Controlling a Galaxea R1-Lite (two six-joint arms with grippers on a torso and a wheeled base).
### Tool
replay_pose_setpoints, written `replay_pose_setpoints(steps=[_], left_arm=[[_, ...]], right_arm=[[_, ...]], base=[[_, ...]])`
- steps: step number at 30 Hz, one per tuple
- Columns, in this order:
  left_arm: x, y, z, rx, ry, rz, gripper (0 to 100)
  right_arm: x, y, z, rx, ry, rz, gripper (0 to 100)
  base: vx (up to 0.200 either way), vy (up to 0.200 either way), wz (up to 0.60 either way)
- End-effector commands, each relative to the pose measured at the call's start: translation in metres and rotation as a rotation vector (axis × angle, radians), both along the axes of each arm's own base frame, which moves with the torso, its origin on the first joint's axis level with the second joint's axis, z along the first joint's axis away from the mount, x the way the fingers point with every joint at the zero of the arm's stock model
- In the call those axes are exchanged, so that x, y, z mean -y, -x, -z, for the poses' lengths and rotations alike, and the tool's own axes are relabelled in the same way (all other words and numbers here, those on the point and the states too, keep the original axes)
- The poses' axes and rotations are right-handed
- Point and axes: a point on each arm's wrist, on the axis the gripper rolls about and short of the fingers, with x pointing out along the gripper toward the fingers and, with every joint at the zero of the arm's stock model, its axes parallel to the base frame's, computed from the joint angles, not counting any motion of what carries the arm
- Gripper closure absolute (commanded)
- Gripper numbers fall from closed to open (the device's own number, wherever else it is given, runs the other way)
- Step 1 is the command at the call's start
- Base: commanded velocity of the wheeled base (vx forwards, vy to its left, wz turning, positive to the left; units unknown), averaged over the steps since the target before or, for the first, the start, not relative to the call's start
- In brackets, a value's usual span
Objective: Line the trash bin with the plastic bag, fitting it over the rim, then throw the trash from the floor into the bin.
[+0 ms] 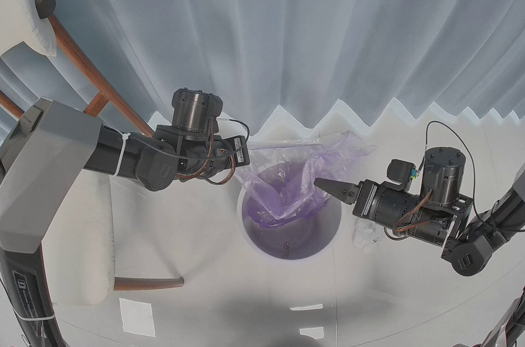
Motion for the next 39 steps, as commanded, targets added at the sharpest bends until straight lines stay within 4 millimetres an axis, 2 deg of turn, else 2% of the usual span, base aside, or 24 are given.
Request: replay_pose_setpoints(steps=[1,5,6,8,14,15,17,21,24,28,31,34,39], left_arm=[[0.000,0.001,-0.001,0.002,0.002,0.001,100],[0.000,0.002,0.000,0.000,-0.008,-0.004,100],[0.000,0.002,0.002,-0.003,-0.013,-0.008,100],[0.000,0.003,0.002,-0.004,-0.014,-0.008,100],[-0.001,0.004,0.001,-0.004,-0.014,-0.008,100],[-0.001,0.004,0.000,-0.001,-0.012,-0.008,100],[-0.002,0.005,-0.002,0.002,-0.011,-0.008,100],[-0.012,0.018,-0.003,-0.015,-0.043,-0.030,100],[-0.024,0.034,0.015,-0.066,-0.143,-0.019,100],[-0.038,0.055,0.031,-0.117,-0.234,0.005,100],[-0.043,0.065,0.036,-0.139,-0.257,-0.006,100],[-0.049,0.083,0.050,-0.195,-0.308,-0.008,100],[-0.047,0.098,0.065,-0.243,-0.361,-0.002,100]], right_arm=[[-0.015,-0.012,0.010,-0.034,0.023,-0.011,0],[-0.026,-0.037,0.020,-0.028,0.041,0.053,0],[-0.026,-0.037,0.020,-0.028,0.041,0.053,0],[-0.033,-0.057,0.027,-0.015,0.044,0.088,0],[-0.039,-0.068,0.034,-0.032,0.060,0.093,0],[-0.039,-0.067,0.033,-0.031,0.060,0.095,100],[-0.038,-0.066,0.033,-0.034,0.062,0.096,100],[-0.018,-0.041,0.043,-0.116,0.119,0.111,100],[-0.005,-0.023,0.060,-0.185,0.162,0.116,100],[0.004,-0.003,0.068,-0.219,0.179,0.111,100],[0.005,0.007,0.073,-0.236,0.193,0.095,100],[-0.001,0.027,0.081,-0.260,0.219,0.044,100],[-0.009,0.042,0.087,-0.277,0.253,0.006,100]], base=[[0.000,0.000,0.00],[0.000,0.000,0.00],[0.000,0.000,0.00],[0.000,0.000,0.00],[0.000,0.000,0.00],[0.000,0.000,0.00],[0.000,0.000,0.00],[0.000,0.000,0.00],[0.000,0.000,0.00],[0.000,0.000,0.00],[0.000,0.000,0.00],[0.000,0.000,0.00],[0.000,0.000,0.00]])
